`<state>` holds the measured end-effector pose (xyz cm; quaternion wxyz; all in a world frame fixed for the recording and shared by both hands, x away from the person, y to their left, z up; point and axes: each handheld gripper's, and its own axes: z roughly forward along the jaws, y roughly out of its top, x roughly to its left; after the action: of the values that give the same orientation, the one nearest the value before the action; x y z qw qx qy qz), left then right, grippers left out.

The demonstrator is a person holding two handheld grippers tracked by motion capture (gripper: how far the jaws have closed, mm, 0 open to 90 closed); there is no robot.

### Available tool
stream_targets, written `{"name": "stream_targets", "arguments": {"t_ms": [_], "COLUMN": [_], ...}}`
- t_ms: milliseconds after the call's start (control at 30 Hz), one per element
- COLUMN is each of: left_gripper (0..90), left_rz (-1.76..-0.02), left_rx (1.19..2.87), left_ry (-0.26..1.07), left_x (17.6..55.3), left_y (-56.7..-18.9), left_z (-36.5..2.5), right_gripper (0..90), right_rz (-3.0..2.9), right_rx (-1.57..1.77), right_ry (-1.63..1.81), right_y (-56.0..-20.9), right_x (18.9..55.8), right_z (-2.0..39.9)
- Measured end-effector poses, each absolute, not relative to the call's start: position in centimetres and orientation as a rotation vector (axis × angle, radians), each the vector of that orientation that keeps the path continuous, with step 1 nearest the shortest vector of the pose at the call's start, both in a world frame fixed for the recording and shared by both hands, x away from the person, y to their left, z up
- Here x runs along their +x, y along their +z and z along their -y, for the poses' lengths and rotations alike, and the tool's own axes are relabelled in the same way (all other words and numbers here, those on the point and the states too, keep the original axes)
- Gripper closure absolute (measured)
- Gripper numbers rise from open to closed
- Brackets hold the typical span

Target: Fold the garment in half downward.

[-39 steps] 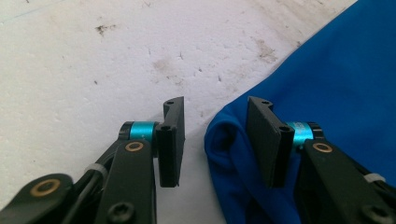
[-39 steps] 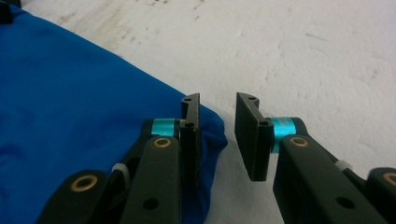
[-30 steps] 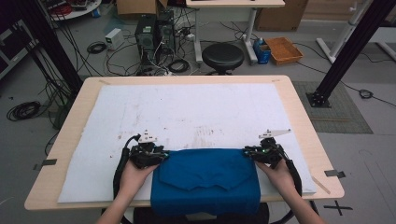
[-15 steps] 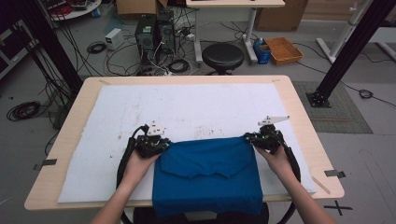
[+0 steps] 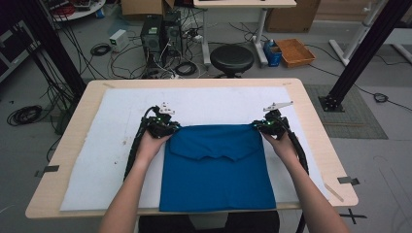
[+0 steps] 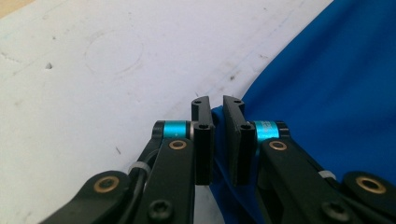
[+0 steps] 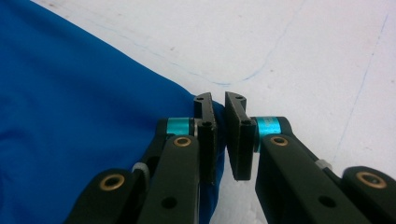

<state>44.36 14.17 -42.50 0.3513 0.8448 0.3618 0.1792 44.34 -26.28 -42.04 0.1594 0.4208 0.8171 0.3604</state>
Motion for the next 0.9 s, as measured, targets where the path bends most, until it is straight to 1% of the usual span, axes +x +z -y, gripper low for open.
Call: {"name": "stream_targets", "arguments": {"t_ms": [67,100,133,167,233,267,300,367,400,433,500,533,567,600,633,667,700,767,800,833,867,900], "left_gripper": [82.1,80.4,74.8,74.8,60.7,56.0,54.7,54.7,54.8,54.7,54.7,54.8,55.0,55.3,55.7,56.2,57.5,58.9,62.1,62.1,65.2,65.8], "left_rz": [-0.935,-0.947,-0.947,-0.964,-1.013,-1.043,-1.069,-1.068,-1.077,-1.091,-1.097,-1.111,-1.139,-1.139,-1.172,-1.172,-1.191,-1.199,-1.220,-1.244,-1.256,-1.267], "left_rx": [2.197,2.199,2.199,2.198,2.181,2.150,2.090,2.088,2.072,2.063,2.062,2.054,2.042,2.042,2.016,2.016,1.992,1.989,1.983,1.971,1.968,1.964], "left_ry": [0.480,0.490,0.490,0.512,0.537,0.536,0.516,0.499,0.456,0.442,0.435,0.427,0.384,0.384,0.316,0.316,0.256,0.240,0.231,0.228,0.218,0.210], "left_x": [44.5,44.5,44.5,44.4,44.3,44.1,43.4,43.0,42.0,41.3,40.7,40.0,38.9,38.9,38.2,38.2,37.6,37.5,37.4,37.4,37.4,37.5], "left_y": [-42.7,-42.8,-42.8,-42.9,-42.6,-42.4,-42.0,-41.7,-41.4,-41.4,-41.4,-41.4,-41.7,-41.7,-42.0,-42.0,-42.4,-42.5,-42.6,-42.8,-42.9,-43.0], "left_z": [-14.0,-13.9,-13.9,-13.9,-14.2,-14.5,-15.2,-15.5,-15.9,-16.0,-16.1,-16.2,-16.4,-16.4,-16.6,-16.6,-16.7,-16.7,-16.7,-16.6,-16.6,-16.6], "right_gripper": [83.8,83.1,83.1,81.5,74.3,72.0,68.1,67.1,65.4,64.0,63.0,62.3,62.3,62.3,62.0,62.0,61.9,61.9,62.0,62.0,61.9,61.8], "right_rz": [-2.333,-2.335,-2.335,-2.339,-2.320,-2.308,-2.288,-2.267,-2.264,-2.264,-2.272,-2.249,-2.234,-2.234,-2.240,-2.240,-2.246,-2.264,-2.268,-2.268,-2.265,-2.259], "right_rx": [1.202,1.208,1.208,1.207,1.226,1.234,1.234,1.231,1.228,1.234,1.239,1.232,1.228,1.228,1.240,1.240,1.242,1.245,1.238,1.238,1.249,1.265], "right_ry": [1.027,1.025,1.025,1.023,1.004,1.009,1.033,1.049,1.048,1.040,1.033,1.052,1.068,1.068,1.075,1.075,1.093,1.081,1.092,1.092,1.102,1.110], "right_y": [-42.3,-42.4,-42.4,-42.5,-42.5,-42.4,-42.0,-41.6,-41.5,-41.3,-41.2,-40.9,-40.8,-40.8,-40.6,-40.6,-40.5,-40.5,-40.6,-40.6,-40.8,-41.0], "right_x": [44.6,44.7,44.7,44.8,44.9,44.8,44.6,43.9,43.6,43.2,43.0,42.1,41.6,41.6,40.8,40.8,40.0,39.7,39.1,39.1,38.8,38.7], "right_z": [26.3,26.4,26.4,26.5,26.7,26.9,27.5,27.9,28.2,28.3,28.5,29.0,29.2,29.2,29.5,29.5,29.6,29.6,29.6,29.6,29.7,29.8]}}
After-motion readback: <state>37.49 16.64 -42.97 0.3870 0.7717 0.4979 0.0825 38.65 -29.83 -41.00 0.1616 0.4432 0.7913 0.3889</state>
